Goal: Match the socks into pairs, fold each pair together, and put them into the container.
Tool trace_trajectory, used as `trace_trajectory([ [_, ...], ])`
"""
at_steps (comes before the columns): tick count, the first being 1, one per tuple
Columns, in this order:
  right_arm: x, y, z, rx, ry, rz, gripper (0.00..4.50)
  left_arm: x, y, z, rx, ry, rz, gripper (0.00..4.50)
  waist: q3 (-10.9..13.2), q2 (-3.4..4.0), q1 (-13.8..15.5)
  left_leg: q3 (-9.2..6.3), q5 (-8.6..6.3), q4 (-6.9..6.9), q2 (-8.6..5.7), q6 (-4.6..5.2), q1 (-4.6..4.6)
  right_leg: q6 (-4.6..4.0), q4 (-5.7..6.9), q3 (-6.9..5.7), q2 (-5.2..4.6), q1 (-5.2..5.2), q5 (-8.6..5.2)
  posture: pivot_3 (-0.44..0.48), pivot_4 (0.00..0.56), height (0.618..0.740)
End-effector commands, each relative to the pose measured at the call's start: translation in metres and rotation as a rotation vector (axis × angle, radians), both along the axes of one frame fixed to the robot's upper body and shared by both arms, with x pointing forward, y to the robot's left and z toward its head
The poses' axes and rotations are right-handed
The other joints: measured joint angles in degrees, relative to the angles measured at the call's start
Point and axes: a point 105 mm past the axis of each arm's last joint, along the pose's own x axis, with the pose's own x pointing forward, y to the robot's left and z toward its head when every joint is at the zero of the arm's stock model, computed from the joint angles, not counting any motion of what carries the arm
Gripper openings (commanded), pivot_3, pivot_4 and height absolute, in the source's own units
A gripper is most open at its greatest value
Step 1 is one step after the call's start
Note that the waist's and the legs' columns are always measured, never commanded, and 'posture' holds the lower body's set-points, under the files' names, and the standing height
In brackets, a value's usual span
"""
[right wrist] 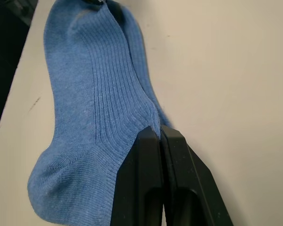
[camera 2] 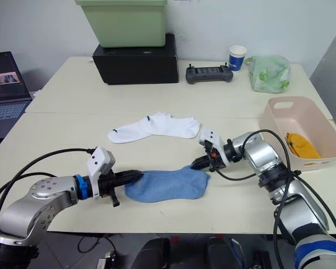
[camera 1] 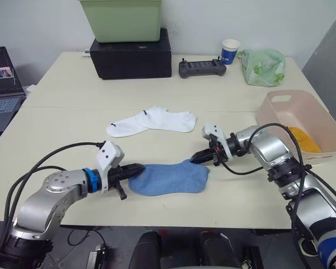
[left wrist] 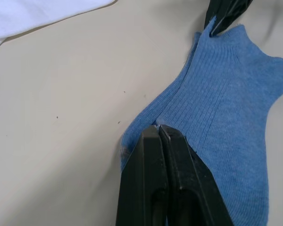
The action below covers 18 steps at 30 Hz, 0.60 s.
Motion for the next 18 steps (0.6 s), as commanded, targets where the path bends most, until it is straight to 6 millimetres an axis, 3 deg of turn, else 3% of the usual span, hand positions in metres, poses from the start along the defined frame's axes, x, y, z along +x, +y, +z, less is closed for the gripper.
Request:
trace_trajectory([
  [1,0.004,-0.002,0.015,0.024,-0.049,-0.004,0.0,0.006,0.0,0.007,0.006,-0.042,-0.009,0.02,0.0,0.0,0.0,-0.01,0.0,0.0,0.01,0.0,0.0,0.0,0.0,-0.01,0.0,0.0,0.0,0.0,0.15,0.74],
  [18,-0.007,-0.009,0.007,0.031,-0.009,-0.039,0.0,0.018,-0.004,0.003,0.015,-0.054,-0.016,0.02,0.0,0.0,-0.01,-0.02,0.0,0.01,0.0,0.0,0.0,0.0,0.04,0.01,0.0,0.0,0.0,0.0,0.15,0.74],
])
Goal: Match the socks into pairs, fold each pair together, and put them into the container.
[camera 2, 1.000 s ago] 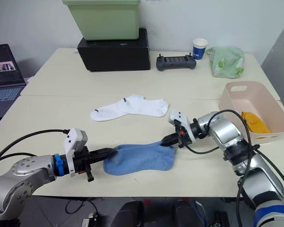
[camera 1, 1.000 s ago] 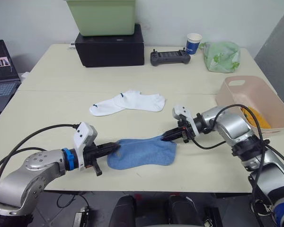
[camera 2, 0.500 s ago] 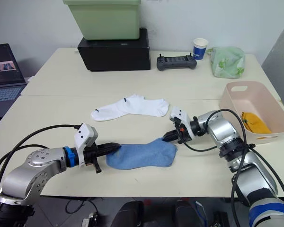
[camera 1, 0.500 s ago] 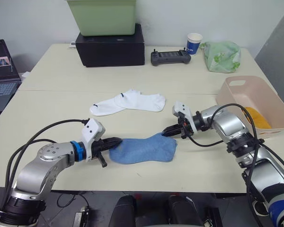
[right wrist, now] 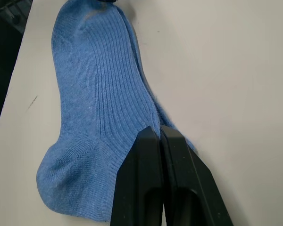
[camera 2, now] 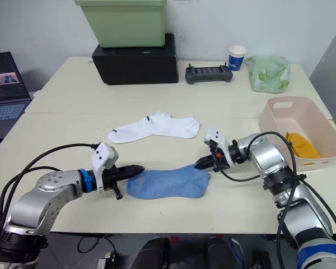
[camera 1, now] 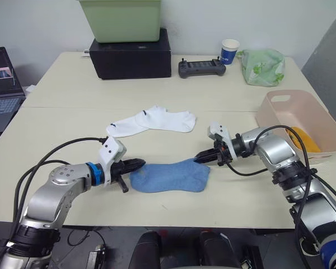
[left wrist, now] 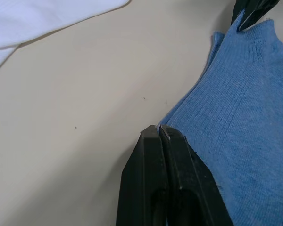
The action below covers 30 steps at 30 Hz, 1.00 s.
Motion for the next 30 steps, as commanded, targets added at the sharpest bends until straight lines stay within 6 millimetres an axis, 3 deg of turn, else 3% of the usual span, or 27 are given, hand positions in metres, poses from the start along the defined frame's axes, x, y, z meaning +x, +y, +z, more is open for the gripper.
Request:
trace_trajectory([
  [1,0.001,0.001,0.011,0.024,-0.04,-0.007,0.0,0.004,-0.002,0.008,0.001,-0.039,-0.013,0.02,0.0,0.0,-0.03,0.0,0.0,0.0,0.0,0.0,0.0,0.0,0.0,0.0,0.0,0.0,0.0,0.0,0.15,0.74],
  [5,0.006,0.0,0.02,0.067,-0.064,-0.057,0.0,0.005,-0.002,0.015,-0.018,-0.075,-0.011,0.02,0.0,0.0,-0.02,0.0,0.0,0.0,0.0,0.0,0.0,0.0,0.01,-0.01,0.0,-0.01,0.0,0.0,0.15,0.74],
  [6,0.007,-0.001,0.024,0.08,-0.076,-0.074,0.48,0.007,0.0,0.019,-0.03,-0.097,0.003,0.19,0.0,0.0,0.0,0.0,0.0,0.0,0.0,0.0,0.0,0.0,0.01,-0.01,0.0,-0.01,0.0,0.0,0.15,0.74],
  [8,0.01,-0.004,0.03,0.094,-0.1,-0.099,1.0,0.009,0.004,0.025,-0.044,-0.12,0.024,0.63,0.0,0.0,0.02,0.01,0.0,0.0,-0.01,0.0,-0.01,0.0,0.0,-0.01,0.0,0.0,0.0,0.0,0.15,0.74],
  [13,-0.003,-0.017,0.055,0.17,-0.16,-0.147,2.8,0.006,0.017,0.044,-0.075,-0.185,0.054,2.27,0.0,0.0,0.03,-0.03,0.0,-0.01,0.02,0.0,-0.03,0.0,-0.01,0.0,0.0,-0.01,0.0,0.0,0.15,0.74],
  [14,-0.011,-0.017,0.057,0.18,-0.184,-0.131,2.81,0.002,0.013,0.048,-0.094,-0.188,0.03,2.57,0.0,0.0,0.03,-0.03,0.0,-0.01,0.01,0.0,-0.03,0.0,-0.02,0.01,-0.01,0.0,0.0,0.0,0.15,0.74],
  [17,-0.03,-0.008,0.056,0.218,-0.226,-0.099,2.81,-0.012,-0.004,0.046,-0.07,-0.187,-0.084,2.57,0.0,0.0,0.03,-0.04,0.0,0.0,0.01,0.0,-0.07,0.0,-0.06,0.0,-0.01,0.02,0.0,0.0,0.15,0.74],
  [20,-0.039,0.009,0.047,0.212,-0.32,-0.06,2.15,-0.016,-0.02,0.032,0.006,-0.22,-0.169,1.89,0.0,0.01,-0.11,-0.01,0.0,-0.01,0.0,0.0,-0.03,0.01,-0.02,0.04,0.0,0.01,0.0,0.0,0.15,0.74],
  [24,-0.042,0.03,0.027,0.199,-0.37,-0.053,0.73,-0.017,-0.04,0.013,0.043,-0.221,-0.257,0.61,-0.01,0.0,-0.04,-0.01,0.0,0.01,-0.03,0.0,-0.01,0.01,0.02,0.04,0.03,0.03,0.0,0.0,0.15,0.74],
  [26,-0.043,0.028,0.005,0.156,-0.345,-0.067,0.04,-0.012,-0.033,-0.009,0.137,-0.211,-0.253,0.01,-0.01,0.0,0.02,0.01,0.0,0.0,-0.04,0.0,-0.01,0.01,0.01,0.05,0.04,0.02,0.0,0.0,0.15,0.74],
  [30,-0.038,-0.001,-0.034,0.003,-0.357,-0.117,0.04,-0.006,-0.002,-0.03,0.23,-0.201,-0.191,0.01,-0.01,0.0,0.06,0.0,0.0,0.0,-0.05,0.0,-0.02,0.01,-0.02,0.02,0.03,0.01,0.0,0.0,0.15,0.74],
])
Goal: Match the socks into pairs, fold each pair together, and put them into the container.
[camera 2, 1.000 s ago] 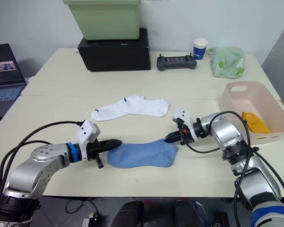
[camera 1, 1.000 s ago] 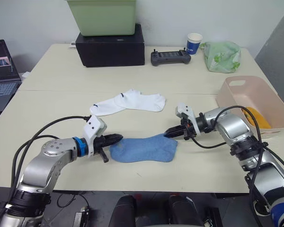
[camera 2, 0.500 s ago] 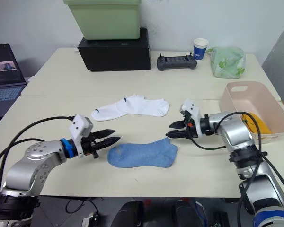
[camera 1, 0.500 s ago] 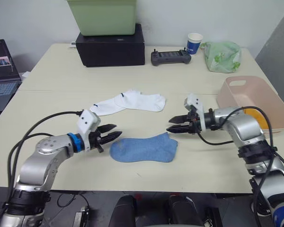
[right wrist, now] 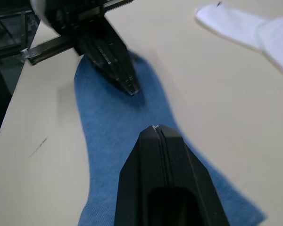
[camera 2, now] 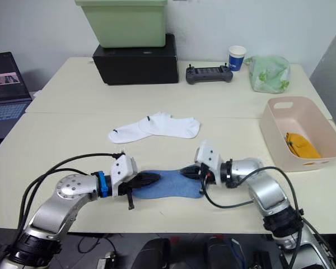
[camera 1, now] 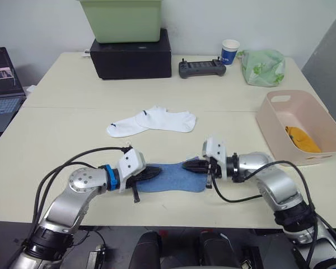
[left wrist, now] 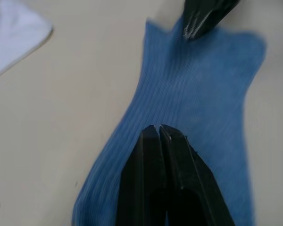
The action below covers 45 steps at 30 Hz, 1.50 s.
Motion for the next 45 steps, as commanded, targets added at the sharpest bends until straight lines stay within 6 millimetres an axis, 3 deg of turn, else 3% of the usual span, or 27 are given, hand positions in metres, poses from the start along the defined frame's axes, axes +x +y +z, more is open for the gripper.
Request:
trace_trajectory([
  [1,0.005,-0.024,-0.013,-0.082,-0.056,-0.039,0.04,0.001,0.022,-0.006,0.061,-0.022,0.029,0.01,-0.03,0.06,-0.02,0.03,0.0,0.0,0.0,0.0,0.01,0.0,-0.01,0.0,-0.03,0.01,0.0,0.0,0.15,0.74],
  [6,-0.002,-0.044,-0.002,-0.035,-0.024,-0.086,0.04,-0.001,0.031,-0.003,0.033,-0.006,0.031,0.01,-0.06,0.05,-0.04,0.06,-0.01,-0.03,0.02,0.01,0.32,0.01,0.03,0.02,0.0,0.29,0.0,0.0,0.15,0.74],
  [12,-0.006,-0.052,0.028,0.138,0.134,-0.195,0.04,-0.007,0.018,0.011,-0.047,-0.012,-0.021,0.01,-0.05,0.05,-0.24,0.07,-0.01,-0.03,0.04,0.01,0.29,0.01,0.05,0.05,0.0,0.26,0.0,0.0,0.15,0.74],
  [15,-0.003,-0.051,0.03,0.192,0.229,-0.26,0.67,-0.01,0.018,0.016,-0.054,-0.022,-0.027,0.0,-0.05,0.05,-0.29,0.04,-0.01,-0.04,0.09,0.01,0.27,0.01,0.05,0.1,0.03,0.25,0.0,0.0,0.15,0.74],
  [20,0.001,-0.041,0.015,0.137,0.26,-0.303,2.42,-0.013,0.018,0.025,-0.046,-0.073,-0.051,0.0,-0.05,0.05,-0.12,0.05,-0.01,-0.04,0.05,0.01,0.23,0.01,0.02,0.11,0.02,0.21,0.0,0.0,0.15,0.74],
  [22,0.001,-0.041,0.004,0.038,0.228,-0.277,3.16,-0.014,0.016,0.029,-0.057,-0.078,-0.051,0.0,-0.05,0.05,-0.12,0.06,-0.01,-0.03,0.04,0.01,0.22,0.01,0.03,0.12,0.02,0.2,0.0,0.0,0.15,0.74],
  [25,-0.006,-0.035,0.001,-0.004,0.217,-0.206,3.16,-0.015,0.014,0.033,-0.068,-0.084,-0.047,0.0,-0.05,0.05,-0.1,0.06,-0.01,-0.03,0.03,0.01,0.22,0.01,0.0,0.1,0.02,0.21,-0.01,0.0,0.15,0.74],
  [28,-0.014,-0.025,0.004,0.006,0.223,-0.138,2.5,-0.014,0.012,0.035,-0.076,-0.09,-0.038,0.0,-0.05,0.05,-0.14,0.03,-0.01,-0.04,0.06,0.01,0.22,0.01,0.0,0.08,0.04,0.21,-0.01,0.0,0.15,0.74],
  [35,-0.008,-0.035,0.004,0.007,0.213,-0.153,0.03,-0.017,0.009,0.039,-0.084,-0.095,-0.042,0.0,-0.05,0.05,-0.14,0.05,-0.01,-0.04,0.05,0.01,0.21,0.01,0.0,0.09,0.05,0.19,-0.01,0.0,0.15,0.74],
  [45,-0.001,-0.063,0.017,0.018,0.234,-0.123,0.03,-0.022,-0.022,0.04,-0.137,-0.042,-0.147,0.0,-0.05,0.04,-0.01,0.05,-0.01,-0.02,0.01,0.01,0.2,0.01,-0.04,0.09,0.04,0.23,-0.01,0.0,0.15,0.74],
])
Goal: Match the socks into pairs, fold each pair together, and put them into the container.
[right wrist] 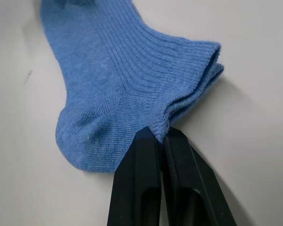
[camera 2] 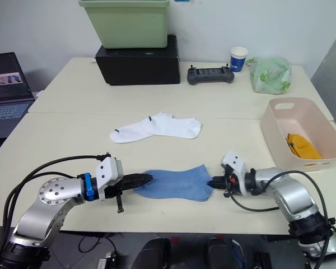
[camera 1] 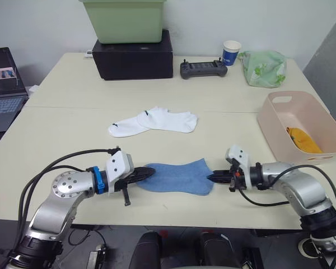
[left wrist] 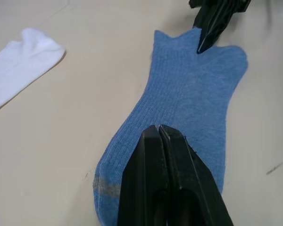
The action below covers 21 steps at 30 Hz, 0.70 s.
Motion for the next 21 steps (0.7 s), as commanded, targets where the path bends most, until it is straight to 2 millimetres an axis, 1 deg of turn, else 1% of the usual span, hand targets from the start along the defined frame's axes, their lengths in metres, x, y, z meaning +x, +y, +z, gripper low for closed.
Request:
trace_trajectory([
  [1,0.006,-0.011,0.016,0.013,-0.048,0.056,0.03,-0.002,-0.023,0.001,-0.023,-0.003,-0.096,0.0,0.0,0.01,0.01,-0.01,0.0,0.0,0.0,0.0,0.0,0.0,0.0,-0.01,0.01,-0.01,0.0,0.0,0.15,0.74],
  [3,0.012,-0.021,0.015,-0.005,-0.056,0.074,0.03,0.002,-0.042,-0.009,-0.022,0.031,-0.147,0.0,0.0,0.01,0.08,0.02,0.0,0.0,-0.08,0.0,0.0,0.0,0.0,-0.06,0.12,0.0,0.0,0.0,0.15,0.74],
  [4,0.014,-0.023,0.013,-0.015,-0.059,0.083,0.03,0.004,-0.046,-0.011,-0.02,0.04,-0.157,0.0,0.0,0.0,0.1,0.03,0.0,0.04,-0.11,0.0,0.0,0.0,-0.01,-0.06,0.11,0.05,0.0,0.0,0.15,0.74],
  [9,0.02,-0.026,0.012,-0.019,-0.062,0.113,0.03,0.021,-0.058,-0.027,0.066,0.035,-0.175,0.0,0.01,-0.01,0.0,0.01,0.0,0.03,-0.08,0.0,-0.01,0.0,-0.02,-0.05,0.26,-0.01,0.01,0.0,0.15,0.74],
  [13,0.019,-0.025,0.015,-0.013,-0.064,0.133,0.03,0.033,-0.064,-0.031,0.067,0.022,-0.147,0.0,0.01,-0.01,-0.05,0.0,0.0,0.03,-0.01,0.0,-0.01,-0.01,0.01,-0.04,0.31,-0.05,0.01,0.0,0.15,0.74],
  [15,0.017,-0.02,0.021,0.012,-0.067,0.144,0.03,0.032,-0.064,-0.041,0.103,0.042,-0.144,0.0,0.01,-0.01,-0.05,0.0,0.0,0.03,0.02,0.0,-0.01,-0.01,0.02,-0.03,0.3,-0.05,0.01,0.0,0.15,0.74],
  [18,0.013,-0.007,0.038,0.084,-0.055,0.173,0.03,0.022,-0.059,-0.059,0.163,0.113,-0.16,0.0,0.0,0.0,-0.05,0.0,0.0,0.05,0.04,0.0,0.0,-0.01,0.05,0.01,0.28,-0.03,0.01,0.0,0.15,0.74],
  [21,0.005,0.009,0.059,0.206,-0.002,0.199,0.03,0.018,-0.054,-0.068,0.203,0.13,-0.157,0.0,-0.02,0.02,-0.07,-0.01,0.0,0.05,0.04,0.0,0.04,-0.01,0.05,0.02,0.28,0.02,0.01,0.0,0.15,0.74],
])
